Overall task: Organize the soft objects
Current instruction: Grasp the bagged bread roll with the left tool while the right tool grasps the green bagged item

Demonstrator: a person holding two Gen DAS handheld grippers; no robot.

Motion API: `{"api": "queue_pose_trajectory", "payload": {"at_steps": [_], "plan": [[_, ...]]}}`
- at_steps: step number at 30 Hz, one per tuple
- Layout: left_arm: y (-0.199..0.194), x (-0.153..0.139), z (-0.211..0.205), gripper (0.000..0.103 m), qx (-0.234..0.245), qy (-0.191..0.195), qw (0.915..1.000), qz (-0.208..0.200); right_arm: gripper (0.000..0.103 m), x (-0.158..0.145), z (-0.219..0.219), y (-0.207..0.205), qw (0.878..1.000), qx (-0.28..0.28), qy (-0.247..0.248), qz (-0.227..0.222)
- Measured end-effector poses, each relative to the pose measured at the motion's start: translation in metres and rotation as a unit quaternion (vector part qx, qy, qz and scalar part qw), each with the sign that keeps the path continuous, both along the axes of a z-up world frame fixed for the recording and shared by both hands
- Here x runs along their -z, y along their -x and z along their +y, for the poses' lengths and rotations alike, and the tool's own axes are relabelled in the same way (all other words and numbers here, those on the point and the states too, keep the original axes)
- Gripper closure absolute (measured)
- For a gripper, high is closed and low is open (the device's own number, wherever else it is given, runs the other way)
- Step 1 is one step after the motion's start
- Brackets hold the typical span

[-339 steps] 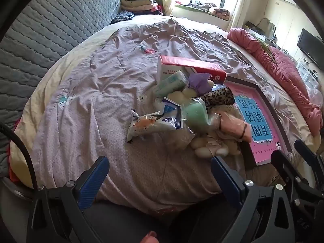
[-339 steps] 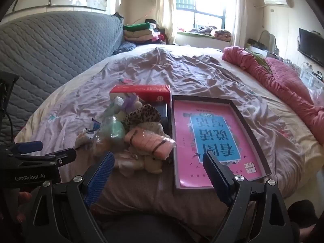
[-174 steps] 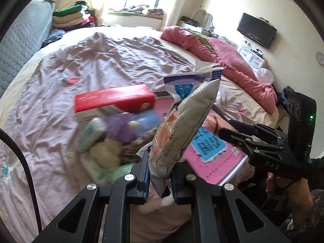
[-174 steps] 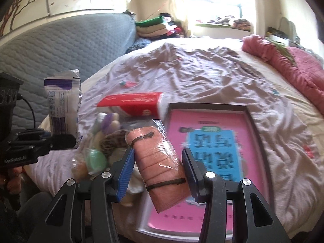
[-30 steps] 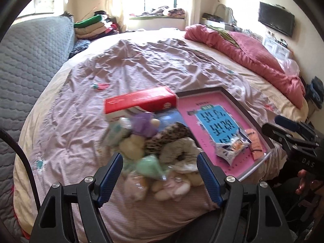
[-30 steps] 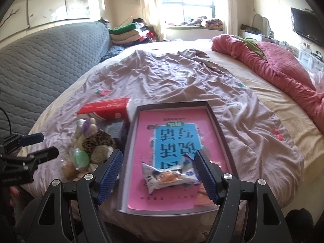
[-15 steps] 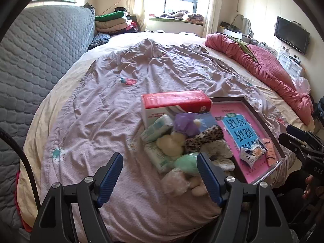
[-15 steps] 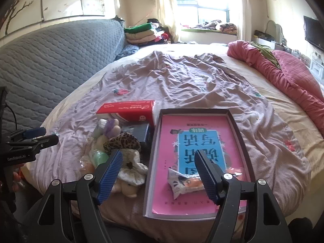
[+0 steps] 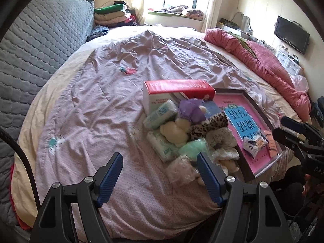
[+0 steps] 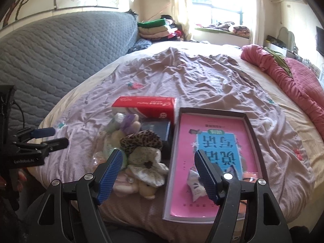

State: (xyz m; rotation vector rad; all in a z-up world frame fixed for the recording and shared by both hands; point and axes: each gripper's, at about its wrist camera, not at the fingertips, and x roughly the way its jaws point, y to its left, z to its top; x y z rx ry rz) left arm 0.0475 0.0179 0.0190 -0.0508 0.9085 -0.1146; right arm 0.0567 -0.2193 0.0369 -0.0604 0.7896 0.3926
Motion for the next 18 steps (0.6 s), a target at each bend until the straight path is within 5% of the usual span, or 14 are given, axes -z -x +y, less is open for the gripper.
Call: {"api": "queue_pose_trajectory", "payload": {"at_steps": [18], "plan": [[-0.017, 0.064, -0.036, 0.028, 0.023, -0.007, 0.9971, 0.073, 0.028, 0.045, 0.028, -0.011, 0.998, -0.043, 0.01, 0.035]]}}
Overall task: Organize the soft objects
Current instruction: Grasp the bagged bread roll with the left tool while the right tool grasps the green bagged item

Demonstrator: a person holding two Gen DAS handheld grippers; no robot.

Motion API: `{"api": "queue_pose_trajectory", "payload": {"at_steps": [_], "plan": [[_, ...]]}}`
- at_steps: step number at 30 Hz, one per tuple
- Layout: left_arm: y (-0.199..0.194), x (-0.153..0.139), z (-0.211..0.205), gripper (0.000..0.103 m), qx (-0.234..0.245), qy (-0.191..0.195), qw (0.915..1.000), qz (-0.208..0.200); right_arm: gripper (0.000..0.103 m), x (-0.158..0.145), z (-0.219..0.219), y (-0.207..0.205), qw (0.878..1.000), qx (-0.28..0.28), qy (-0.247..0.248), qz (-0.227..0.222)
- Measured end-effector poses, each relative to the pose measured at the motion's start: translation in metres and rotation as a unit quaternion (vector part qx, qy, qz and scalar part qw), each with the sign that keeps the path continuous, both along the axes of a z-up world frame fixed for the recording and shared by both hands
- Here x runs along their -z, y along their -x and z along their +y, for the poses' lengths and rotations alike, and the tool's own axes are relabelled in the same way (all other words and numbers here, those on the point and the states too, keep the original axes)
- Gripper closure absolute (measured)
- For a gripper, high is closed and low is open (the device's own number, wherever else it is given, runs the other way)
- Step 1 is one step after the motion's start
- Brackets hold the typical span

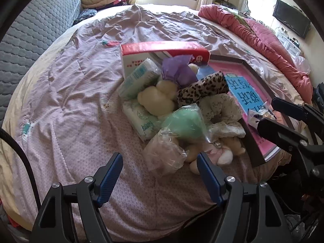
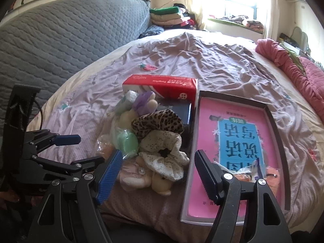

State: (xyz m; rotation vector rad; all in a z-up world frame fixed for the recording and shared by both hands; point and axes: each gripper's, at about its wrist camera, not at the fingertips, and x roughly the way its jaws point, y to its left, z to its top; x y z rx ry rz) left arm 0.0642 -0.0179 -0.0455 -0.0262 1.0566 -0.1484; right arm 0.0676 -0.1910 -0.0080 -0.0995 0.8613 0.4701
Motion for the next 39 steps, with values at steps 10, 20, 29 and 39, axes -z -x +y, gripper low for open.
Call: {"api": "queue_pose_trajectory", "payload": {"at_steps": [10, 20, 29, 39], "plan": [[-0.012, 0.013, 0.009, 0.028, 0.001, 0.029, 0.9995, 0.007, 0.028, 0.022, 0.013, -0.012, 0.999, -0.021, 0.01, 0.024], [-0.023, 0.03, 0.013, 0.04, 0.004, 0.031, 0.9993, 0.019, 0.028, 0.031, 0.026, -0.017, 0.999, -0.033, 0.008, 0.031], [-0.025, 0.047, 0.037, 0.057, 0.01, 0.065, 0.9972, 0.036, 0.028, 0.045, 0.049, -0.025, 0.997, -0.06, 0.011, 0.041], [-0.024, 0.044, 0.067, 0.057, -0.002, 0.108, 0.9937, 0.029, 0.028, 0.056, 0.079, -0.026, 0.993, -0.108, 0.032, 0.028]]}}
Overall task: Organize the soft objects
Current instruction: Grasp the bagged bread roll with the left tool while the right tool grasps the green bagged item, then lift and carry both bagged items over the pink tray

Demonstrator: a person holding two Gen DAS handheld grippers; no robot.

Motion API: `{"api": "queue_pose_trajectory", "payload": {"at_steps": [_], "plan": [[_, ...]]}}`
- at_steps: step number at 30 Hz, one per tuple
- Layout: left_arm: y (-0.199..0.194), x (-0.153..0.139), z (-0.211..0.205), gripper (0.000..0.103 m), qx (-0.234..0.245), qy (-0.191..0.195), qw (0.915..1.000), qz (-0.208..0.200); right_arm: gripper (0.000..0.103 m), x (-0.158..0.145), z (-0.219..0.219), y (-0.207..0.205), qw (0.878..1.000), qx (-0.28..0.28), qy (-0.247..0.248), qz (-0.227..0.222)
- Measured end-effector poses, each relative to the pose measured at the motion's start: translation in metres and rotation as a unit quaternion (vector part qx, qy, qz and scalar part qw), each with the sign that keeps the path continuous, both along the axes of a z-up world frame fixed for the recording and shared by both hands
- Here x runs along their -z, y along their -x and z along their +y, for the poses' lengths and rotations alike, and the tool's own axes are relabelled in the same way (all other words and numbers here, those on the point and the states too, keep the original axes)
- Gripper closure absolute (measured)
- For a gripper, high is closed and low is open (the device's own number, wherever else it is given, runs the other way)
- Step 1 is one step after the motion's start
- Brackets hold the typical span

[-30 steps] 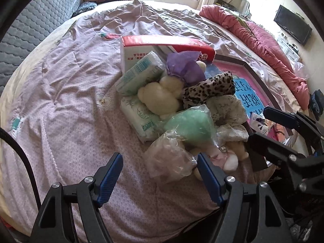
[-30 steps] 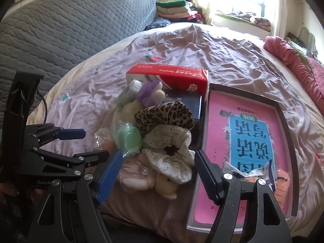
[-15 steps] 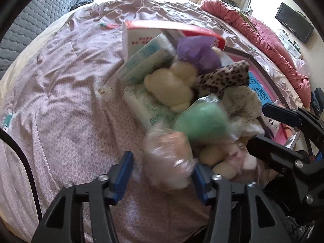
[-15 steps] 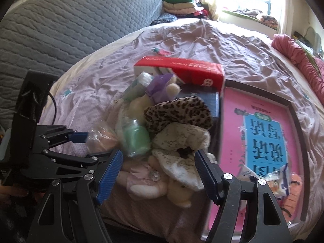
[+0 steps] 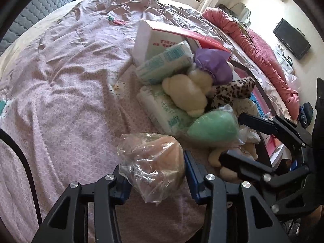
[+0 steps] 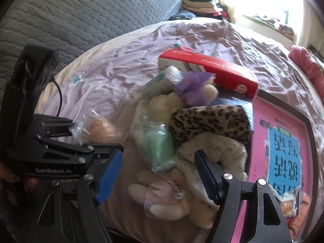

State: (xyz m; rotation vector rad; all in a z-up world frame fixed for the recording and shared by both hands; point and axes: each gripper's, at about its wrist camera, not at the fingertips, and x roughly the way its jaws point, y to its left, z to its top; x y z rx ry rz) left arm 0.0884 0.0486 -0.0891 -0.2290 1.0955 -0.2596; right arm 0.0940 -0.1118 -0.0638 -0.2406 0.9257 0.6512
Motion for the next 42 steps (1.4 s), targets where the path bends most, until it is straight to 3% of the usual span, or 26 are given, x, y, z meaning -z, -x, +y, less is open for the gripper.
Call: {"api": "queue_pose_trajectory", "payload": {"at_steps": [11, 13, 15, 16, 30, 42], "plan": [[-0.002, 0.003, 0.014, 0.057, -0.016, 0.016, 0.9998, 0.001, 0.031, 0.021, 0.032, -0.006, 0.999, -0.026, 0.044, -0.019], [-0.001, 0.003, 0.013, 0.057, -0.015, 0.014, 0.9998, 0.001, 0.038, 0.024, 0.033, -0.01, 0.999, -0.019, 0.042, -0.021], [-0.002, 0.003, 0.013, 0.057, -0.015, 0.015, 0.9998, 0.001, 0.052, 0.028, 0.032, -0.016, 0.999, -0.009, 0.036, -0.006], [-0.002, 0.003, 0.013, 0.057, -0.014, 0.015, 0.9998, 0.001, 0.054, 0.03, 0.031, -0.019, 0.999, -0.004, 0.032, 0.0], [-0.001, 0.002, 0.006, 0.058, -0.009, 0.012, 0.9999, -0.002, 0.058, 0.012, 0.01, -0.016, 0.999, 0.016, -0.034, 0.015], [0.008, -0.025, -0.001, 0.058, -0.014, -0.006, 0.9993, -0.035, 0.058, -0.012, -0.007, -0.008, 0.997, 0.032, -0.065, 0.008]]}}
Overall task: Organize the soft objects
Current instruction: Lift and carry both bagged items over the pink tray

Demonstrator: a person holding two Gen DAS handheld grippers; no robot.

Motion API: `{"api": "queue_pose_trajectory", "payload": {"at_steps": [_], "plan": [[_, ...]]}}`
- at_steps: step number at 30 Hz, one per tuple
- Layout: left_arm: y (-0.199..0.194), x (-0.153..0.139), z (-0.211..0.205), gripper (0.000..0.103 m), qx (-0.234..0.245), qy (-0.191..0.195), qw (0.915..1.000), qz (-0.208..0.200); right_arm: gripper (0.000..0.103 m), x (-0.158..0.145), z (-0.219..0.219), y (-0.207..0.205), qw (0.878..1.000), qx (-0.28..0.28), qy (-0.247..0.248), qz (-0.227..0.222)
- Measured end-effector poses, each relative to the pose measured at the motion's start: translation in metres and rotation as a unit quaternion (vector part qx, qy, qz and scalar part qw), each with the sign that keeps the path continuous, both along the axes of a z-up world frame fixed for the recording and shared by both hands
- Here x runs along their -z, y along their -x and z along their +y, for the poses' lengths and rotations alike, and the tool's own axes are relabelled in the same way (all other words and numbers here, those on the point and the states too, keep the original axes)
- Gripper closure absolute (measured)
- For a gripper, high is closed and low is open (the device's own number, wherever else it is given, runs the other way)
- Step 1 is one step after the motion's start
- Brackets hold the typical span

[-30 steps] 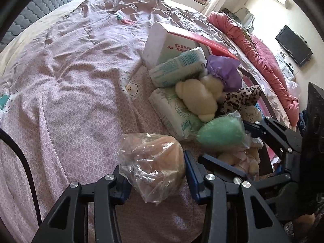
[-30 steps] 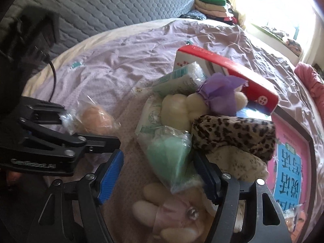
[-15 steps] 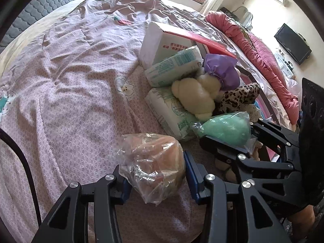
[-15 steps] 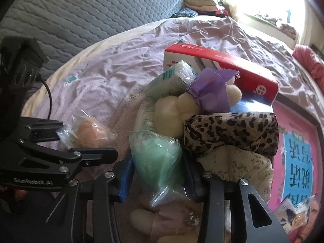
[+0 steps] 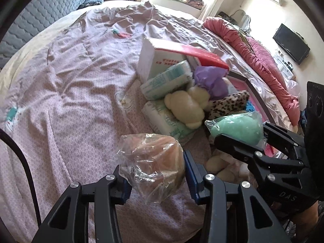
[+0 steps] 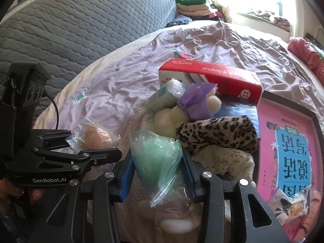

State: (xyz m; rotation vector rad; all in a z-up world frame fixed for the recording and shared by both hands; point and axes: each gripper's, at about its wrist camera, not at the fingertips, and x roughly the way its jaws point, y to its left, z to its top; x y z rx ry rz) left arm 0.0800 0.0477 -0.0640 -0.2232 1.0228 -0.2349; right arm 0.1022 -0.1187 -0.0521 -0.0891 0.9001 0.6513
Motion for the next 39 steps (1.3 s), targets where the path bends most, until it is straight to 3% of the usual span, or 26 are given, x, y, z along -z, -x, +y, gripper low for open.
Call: {"api": "queue_pose_trajectory", "payload": {"at_steps": [21, 39], "plan": [[0.014, -0.037, -0.045, 0.058, 0.028, -0.032, 0.9983, -0.04, 0.058, -0.039, -0.042, 0.012, 0.998, 0.039, -0.032, -0.025], [0.025, -0.079, -0.105, 0.058, 0.059, -0.05, 0.9939, -0.079, 0.058, -0.072, -0.105, 0.024, 0.993, 0.089, -0.072, -0.041]]}}
